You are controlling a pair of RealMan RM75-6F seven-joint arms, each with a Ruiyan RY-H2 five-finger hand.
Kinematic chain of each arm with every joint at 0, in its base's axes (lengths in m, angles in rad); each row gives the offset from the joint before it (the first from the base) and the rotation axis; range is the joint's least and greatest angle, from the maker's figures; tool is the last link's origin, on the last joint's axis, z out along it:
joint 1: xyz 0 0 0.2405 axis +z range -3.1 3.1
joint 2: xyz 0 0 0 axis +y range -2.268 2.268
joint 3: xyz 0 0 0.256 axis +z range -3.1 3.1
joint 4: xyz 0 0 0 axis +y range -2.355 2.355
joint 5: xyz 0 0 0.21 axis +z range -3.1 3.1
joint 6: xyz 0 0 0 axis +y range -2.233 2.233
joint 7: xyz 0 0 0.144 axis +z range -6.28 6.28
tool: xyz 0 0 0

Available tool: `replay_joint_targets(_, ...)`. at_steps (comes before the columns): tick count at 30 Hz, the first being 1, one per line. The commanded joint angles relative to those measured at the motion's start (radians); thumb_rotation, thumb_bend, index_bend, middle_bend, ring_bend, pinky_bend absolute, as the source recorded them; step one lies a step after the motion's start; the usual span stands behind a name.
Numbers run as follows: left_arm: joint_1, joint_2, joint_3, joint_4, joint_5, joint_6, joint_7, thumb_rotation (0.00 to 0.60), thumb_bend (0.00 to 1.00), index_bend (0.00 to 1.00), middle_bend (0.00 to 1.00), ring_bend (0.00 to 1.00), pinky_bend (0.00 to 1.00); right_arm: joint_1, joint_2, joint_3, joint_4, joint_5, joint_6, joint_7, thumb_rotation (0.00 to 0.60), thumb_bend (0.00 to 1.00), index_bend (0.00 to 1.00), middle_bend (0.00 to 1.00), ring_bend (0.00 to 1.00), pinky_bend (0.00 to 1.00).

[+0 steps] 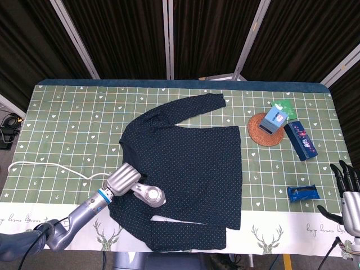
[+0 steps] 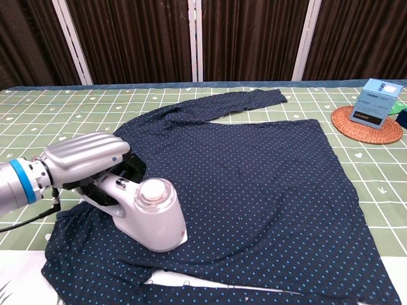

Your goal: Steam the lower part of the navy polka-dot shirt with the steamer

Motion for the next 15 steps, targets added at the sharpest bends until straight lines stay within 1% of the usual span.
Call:
replay_joint_targets(1, 0.007, 0.012, 0.002, 0.007, -0.001, 0.007, -0.010, 0.600, 0.57, 0.94, 0.86, 0.78, 1.00, 0.000, 0.000, -0.001, 0.000, -0.001, 0.000, -0.001, 0.600, 0.00, 0.00, 0.00, 0.00, 0.00)
replay_joint_targets(11, 0.030, 0.042, 0.000, 0.034, -0.008, 0.029, -0.046, 0.600, 0.57, 0.94, 0.86, 0.78, 1.00, 0.000, -0.002, -0.002, -0.003, -0.006, 0.002, -0.007, 0.600, 0.00, 0.00, 0.00, 0.00, 0.00)
replay_joint_targets(15, 0.039, 0.056, -0.020, 0.045, -0.018, 0.055, -0.069, 0.600, 0.57, 0.94, 0.86, 0.78, 1.00, 0.000, -0.002, -0.003, -0.004, -0.007, 0.002, -0.009, 0.600, 0.00, 0.00, 0.00, 0.00, 0.00)
